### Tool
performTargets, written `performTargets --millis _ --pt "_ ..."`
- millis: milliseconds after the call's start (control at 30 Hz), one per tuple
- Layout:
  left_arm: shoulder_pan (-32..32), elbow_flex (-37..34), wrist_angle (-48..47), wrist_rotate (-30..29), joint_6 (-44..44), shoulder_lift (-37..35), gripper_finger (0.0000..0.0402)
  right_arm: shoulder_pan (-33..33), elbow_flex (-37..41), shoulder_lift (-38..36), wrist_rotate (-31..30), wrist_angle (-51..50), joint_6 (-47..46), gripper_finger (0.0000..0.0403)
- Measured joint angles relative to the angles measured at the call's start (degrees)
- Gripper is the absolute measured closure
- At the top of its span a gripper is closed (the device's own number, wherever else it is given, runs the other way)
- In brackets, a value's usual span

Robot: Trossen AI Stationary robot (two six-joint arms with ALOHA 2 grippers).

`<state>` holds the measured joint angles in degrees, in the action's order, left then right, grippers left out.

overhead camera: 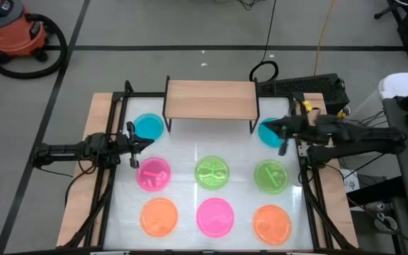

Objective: Place and stack plates onto a shelf
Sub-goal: Put the right blue plate on the shelf

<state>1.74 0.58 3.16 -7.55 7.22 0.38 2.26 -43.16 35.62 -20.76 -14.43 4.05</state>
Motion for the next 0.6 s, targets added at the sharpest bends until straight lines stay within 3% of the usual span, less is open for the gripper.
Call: performTargets --millis 133,300,467,600 --pt "0.00 0.00 0.00 0.00 0.00 0.00 0.0394 -0.02 -3.84 8.75 -0.48 -6.92 0.27 0.0391" --pt "0.02 0.00 0.02 0.00 0.00 0.00 0.0394 -0.04 -4.25 16.20 -2.12 -13.54 -2.75 0.0336" --pt "0.00 0.00 0.00 0.00 0.00 0.00 0.0394 -0.96 -4.25 21.04 -7.96 -22.68 -13.38 0.0267" --pt "0.01 0.00 0.02 0.00 0.00 0.00 0.0394 -3.34 -2.20 23.65 -7.98 -26.52 -22.32 0.0237"
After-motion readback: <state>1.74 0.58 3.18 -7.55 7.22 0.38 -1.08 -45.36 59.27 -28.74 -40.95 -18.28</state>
